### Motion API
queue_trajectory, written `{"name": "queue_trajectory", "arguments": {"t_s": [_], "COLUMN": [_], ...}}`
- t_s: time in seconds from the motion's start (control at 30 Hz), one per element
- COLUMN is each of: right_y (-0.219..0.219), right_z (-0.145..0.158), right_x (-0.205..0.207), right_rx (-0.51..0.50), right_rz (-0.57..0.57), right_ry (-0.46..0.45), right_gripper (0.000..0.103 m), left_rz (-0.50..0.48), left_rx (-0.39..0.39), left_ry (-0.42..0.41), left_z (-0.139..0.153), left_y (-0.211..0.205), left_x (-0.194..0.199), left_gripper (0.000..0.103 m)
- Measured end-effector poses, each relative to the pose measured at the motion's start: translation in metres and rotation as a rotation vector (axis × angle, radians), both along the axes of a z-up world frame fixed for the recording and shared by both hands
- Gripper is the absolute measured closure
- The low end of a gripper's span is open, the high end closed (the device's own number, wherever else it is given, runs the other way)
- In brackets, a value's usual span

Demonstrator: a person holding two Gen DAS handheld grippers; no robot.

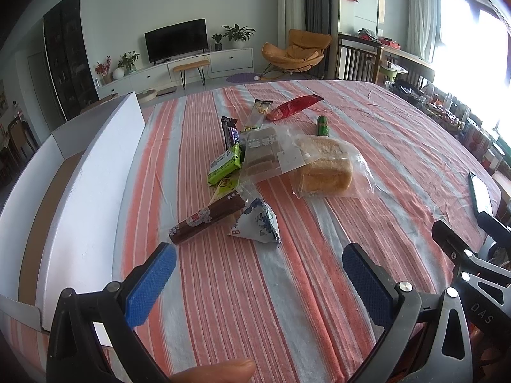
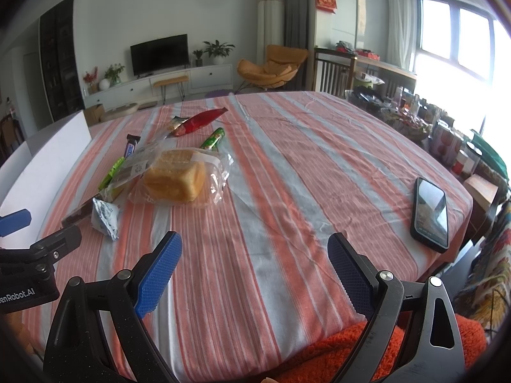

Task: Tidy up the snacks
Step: 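Move the right tool toward the white-and-blue triangular snack pack and grasp it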

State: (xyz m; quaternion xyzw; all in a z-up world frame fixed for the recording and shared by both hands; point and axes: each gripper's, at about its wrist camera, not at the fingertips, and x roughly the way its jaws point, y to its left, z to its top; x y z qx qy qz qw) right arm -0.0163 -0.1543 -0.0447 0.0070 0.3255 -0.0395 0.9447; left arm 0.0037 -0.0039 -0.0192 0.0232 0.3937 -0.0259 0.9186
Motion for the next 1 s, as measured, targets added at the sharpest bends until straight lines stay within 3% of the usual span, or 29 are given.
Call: {"name": "queue_trajectory", "arguments": {"t_s": [1.0], "right_y": [0.001], "right_z": [-0.006], "right_x": [0.000], "right_rx": [-0.002], "right_rz": [0.002], "right_ry": [0.034], "right_gripper": [0.009], "left_rz": [0.017], "left_rx": [-0.008], "left_ry": [0.076], "left_z": [-0.021], "left_y": [0.009], "left_x": [0.008], "left_gripper": [0.000]}}
